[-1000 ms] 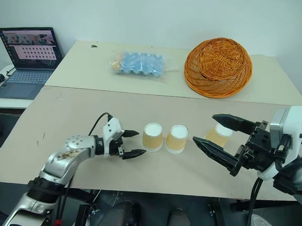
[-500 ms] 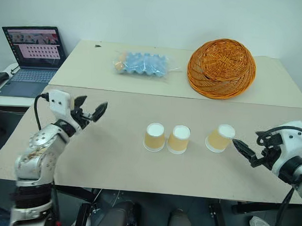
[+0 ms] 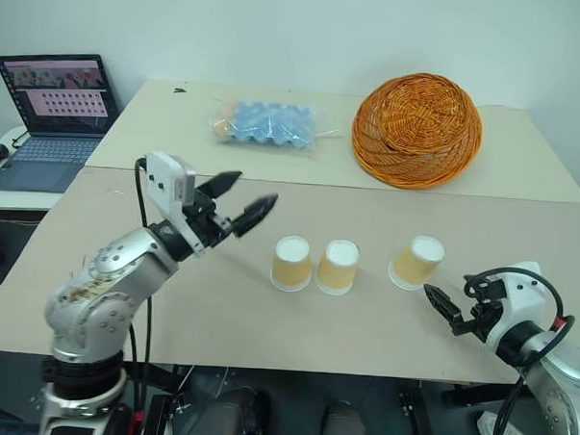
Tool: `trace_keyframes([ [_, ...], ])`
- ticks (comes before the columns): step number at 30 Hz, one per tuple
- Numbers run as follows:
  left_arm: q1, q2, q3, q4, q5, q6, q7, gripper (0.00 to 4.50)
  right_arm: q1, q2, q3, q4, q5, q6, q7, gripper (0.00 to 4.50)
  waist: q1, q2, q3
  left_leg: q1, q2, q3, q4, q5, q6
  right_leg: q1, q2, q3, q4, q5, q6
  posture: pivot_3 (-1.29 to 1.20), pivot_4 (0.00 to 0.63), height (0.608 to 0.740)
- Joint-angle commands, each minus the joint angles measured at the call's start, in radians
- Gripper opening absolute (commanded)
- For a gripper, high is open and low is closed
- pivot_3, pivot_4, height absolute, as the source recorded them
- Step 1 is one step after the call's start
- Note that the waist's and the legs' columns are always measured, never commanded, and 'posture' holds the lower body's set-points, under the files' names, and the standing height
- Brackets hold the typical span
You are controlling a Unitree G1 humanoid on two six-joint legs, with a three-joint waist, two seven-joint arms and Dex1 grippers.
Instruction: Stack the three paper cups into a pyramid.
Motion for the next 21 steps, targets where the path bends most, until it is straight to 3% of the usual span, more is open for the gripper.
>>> trace_keyframes([
  [1, -0.053, 0.181, 0.057, -0.013, -0.151, 0.062, -0.229, 4.47, -0.039, 0.006, -0.018, 0.011, -0.019, -0.025, -0.01, 4.5, -0.006, 0.0, 0.0, 0.0, 0.0, 0.0, 0.0, 0.0, 0.0, -0.001, 0.0, 0.0, 0.001, -0.001, 0.0, 0.0, 0.15, 0.726],
  [6, -0.13, 0.285, 0.054, 0.069, -0.167, 0.034, -0.325, 4.47, -0.069, 0.026, 0.02, 0.009, -0.028, -0.03, 0.005, 4.5, -0.005, 0.001, 0.001, 0.004, 0.0, -0.001, 0.0, 0.0, -0.001, -0.001, 0.0, -0.001, 0.002, -0.002, 0.0, 0.0, 0.15, 0.726],
  [21, -0.137, 0.293, 0.014, 0.073, -0.16, 0.013, -0.332, 4.47, -0.188, 0.101, 0.072, 0.094, -0.084, -0.058, -0.032, 4.5, -0.011, 0.001, 0.001, 0.008, 0.0, 0.0, -0.002, 0.0, -0.001, 0.003, 0.0, 0.0, 0.001, -0.002, 0.0, 0.0, 0.15, 0.726],
])
